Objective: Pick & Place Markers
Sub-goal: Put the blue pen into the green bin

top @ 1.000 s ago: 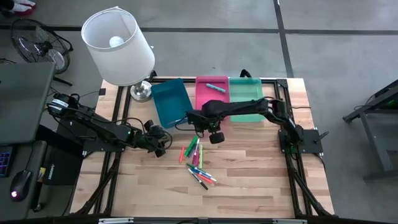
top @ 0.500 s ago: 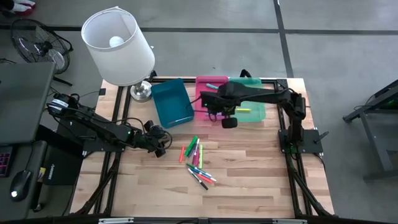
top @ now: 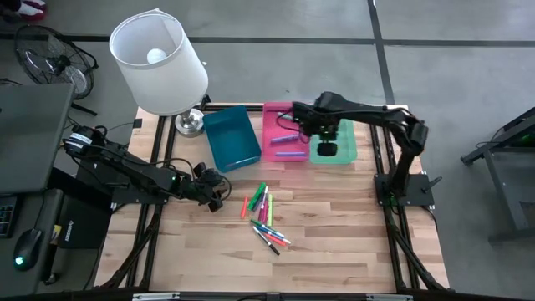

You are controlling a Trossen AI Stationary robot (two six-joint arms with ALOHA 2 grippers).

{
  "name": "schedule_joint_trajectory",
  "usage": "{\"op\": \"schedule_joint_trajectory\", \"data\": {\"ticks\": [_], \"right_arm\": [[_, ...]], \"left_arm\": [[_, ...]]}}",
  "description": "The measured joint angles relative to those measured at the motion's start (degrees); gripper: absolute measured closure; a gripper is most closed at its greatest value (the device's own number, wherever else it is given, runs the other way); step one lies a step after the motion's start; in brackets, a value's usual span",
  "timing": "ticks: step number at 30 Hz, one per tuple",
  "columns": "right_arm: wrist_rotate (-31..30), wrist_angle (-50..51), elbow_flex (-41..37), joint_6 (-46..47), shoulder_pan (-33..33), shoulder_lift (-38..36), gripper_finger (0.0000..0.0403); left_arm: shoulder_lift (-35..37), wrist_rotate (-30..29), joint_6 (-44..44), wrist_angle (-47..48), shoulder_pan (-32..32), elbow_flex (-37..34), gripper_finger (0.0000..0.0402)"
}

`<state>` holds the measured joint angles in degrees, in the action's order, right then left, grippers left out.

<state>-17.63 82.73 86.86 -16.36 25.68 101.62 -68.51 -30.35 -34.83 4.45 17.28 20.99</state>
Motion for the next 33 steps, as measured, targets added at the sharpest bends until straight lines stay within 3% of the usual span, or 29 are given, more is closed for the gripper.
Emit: {"op": "schedule_joint_trajectory", "data": {"ticks": [9, 14, 23, 33], "right_arm": [[4.45, -26.46, -24.39, -9.02, 9.44, -16.02, 0.0375], [11.98, -34.54, -32.62, -12.18, 12.7, -20.64, 0.0375], [19.74, -48.07, -40.53, -12.48, 14.17, -20.67, 0.0374], [23.06, -51.31, -43.43, -12.21, 14.04, -20.63, 0.0368]], "left_arm": [[-0.02, -0.51, -0.09, -0.21, 0.0, 0.0, 0.0181], [0.0, -0.66, -0.05, -1.44, 0.0, 0.0, 0.0181], [-0.02, -0.83, -0.11, -1.9, 0.0, 0.0, 0.0181], [-0.01, -0.81, -0.17, -1.9, 0.0, 0.0, 0.0181]]}}
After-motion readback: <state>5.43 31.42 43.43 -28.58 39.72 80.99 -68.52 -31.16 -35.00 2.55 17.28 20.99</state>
